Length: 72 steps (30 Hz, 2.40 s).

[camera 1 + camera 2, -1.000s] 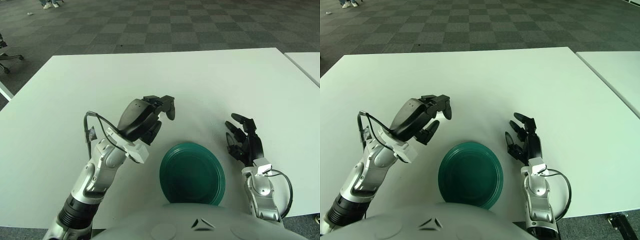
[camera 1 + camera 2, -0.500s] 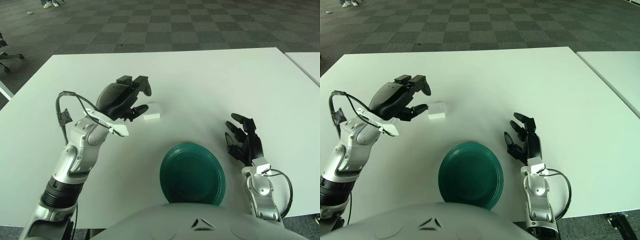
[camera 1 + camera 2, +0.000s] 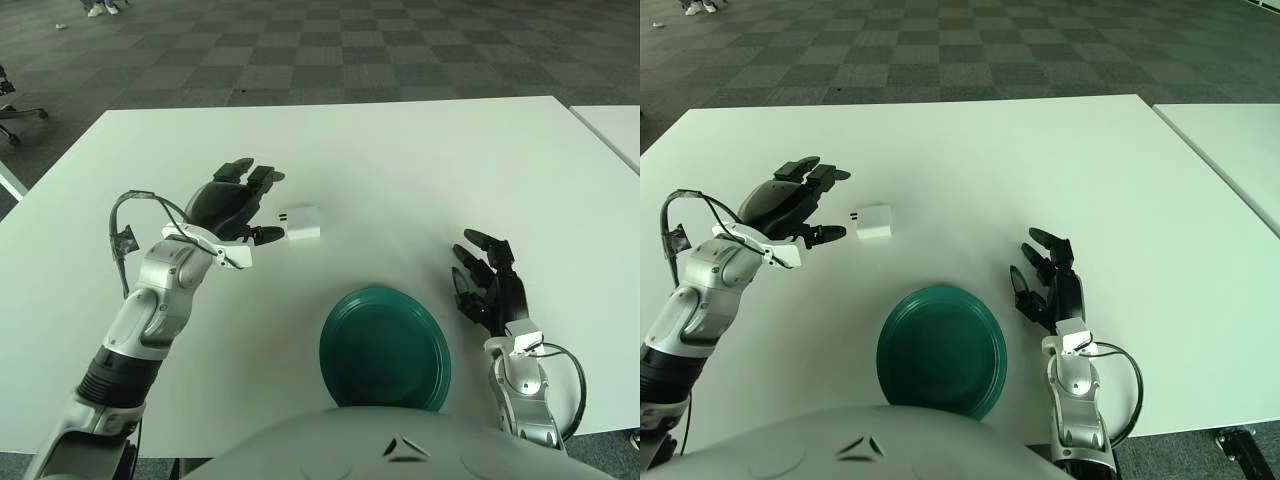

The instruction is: Put the charger into the plate.

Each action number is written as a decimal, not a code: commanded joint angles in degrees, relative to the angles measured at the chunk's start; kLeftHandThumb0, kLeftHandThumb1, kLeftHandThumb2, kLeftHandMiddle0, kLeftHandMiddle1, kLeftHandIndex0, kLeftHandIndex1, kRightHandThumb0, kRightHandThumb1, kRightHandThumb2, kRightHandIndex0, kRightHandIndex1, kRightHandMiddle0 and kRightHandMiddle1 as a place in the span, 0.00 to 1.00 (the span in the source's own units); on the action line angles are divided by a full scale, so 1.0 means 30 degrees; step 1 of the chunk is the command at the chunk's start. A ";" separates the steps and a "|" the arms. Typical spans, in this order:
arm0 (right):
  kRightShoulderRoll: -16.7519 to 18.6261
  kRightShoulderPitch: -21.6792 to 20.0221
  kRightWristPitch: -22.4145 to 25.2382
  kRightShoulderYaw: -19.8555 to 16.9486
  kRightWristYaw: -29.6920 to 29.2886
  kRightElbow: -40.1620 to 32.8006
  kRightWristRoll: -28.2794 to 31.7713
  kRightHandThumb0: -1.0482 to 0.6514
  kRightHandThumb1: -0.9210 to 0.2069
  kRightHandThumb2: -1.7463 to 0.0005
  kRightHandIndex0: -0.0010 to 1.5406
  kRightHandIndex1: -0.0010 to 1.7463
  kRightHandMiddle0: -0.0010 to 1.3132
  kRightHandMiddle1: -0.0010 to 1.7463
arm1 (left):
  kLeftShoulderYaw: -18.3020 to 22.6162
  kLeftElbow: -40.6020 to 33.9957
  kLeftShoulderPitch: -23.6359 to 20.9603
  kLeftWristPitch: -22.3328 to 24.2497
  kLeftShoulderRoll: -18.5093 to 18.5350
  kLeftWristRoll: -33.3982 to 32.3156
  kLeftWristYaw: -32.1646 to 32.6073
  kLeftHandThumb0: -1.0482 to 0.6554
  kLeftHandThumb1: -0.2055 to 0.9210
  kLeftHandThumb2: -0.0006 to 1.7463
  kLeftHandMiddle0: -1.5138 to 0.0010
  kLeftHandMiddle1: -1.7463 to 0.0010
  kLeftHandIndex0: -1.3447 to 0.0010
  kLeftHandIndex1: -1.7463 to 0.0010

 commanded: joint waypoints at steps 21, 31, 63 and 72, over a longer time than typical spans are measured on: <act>-0.0235 0.0716 0.0882 0.0135 0.0269 0.0857 -0.0179 0.34 0.08 0.66 0.29 0.09 0.00 0.53 | -0.1686 0.7379 -0.3466 -0.1390 0.0668 -0.0685 0.0910 0.00 1.00 0.16 1.00 1.00 1.00 0.79; -0.0110 0.0751 0.1011 0.0155 0.0265 0.0994 -0.0053 0.33 0.07 0.67 0.29 0.09 0.00 0.53 | -0.2160 0.8460 -0.4369 -0.0353 -0.0104 -0.1250 0.0593 0.00 1.00 0.12 1.00 1.00 1.00 0.85; -0.0097 0.0844 0.0079 0.0568 0.0065 0.1660 -0.0483 0.33 0.04 0.70 0.28 0.12 0.00 0.53 | -0.3022 0.8176 -0.5259 0.2646 -0.1174 -0.2377 -0.0825 0.00 1.00 0.13 0.92 0.98 1.00 0.79; -0.0212 0.0577 -0.0772 0.0588 0.0056 0.2544 -0.0516 0.30 0.01 0.71 0.28 0.13 0.00 0.53 | -0.3405 0.7937 -0.5353 0.3172 -0.1384 -0.2597 -0.1299 0.00 1.00 0.15 0.89 0.98 1.00 0.77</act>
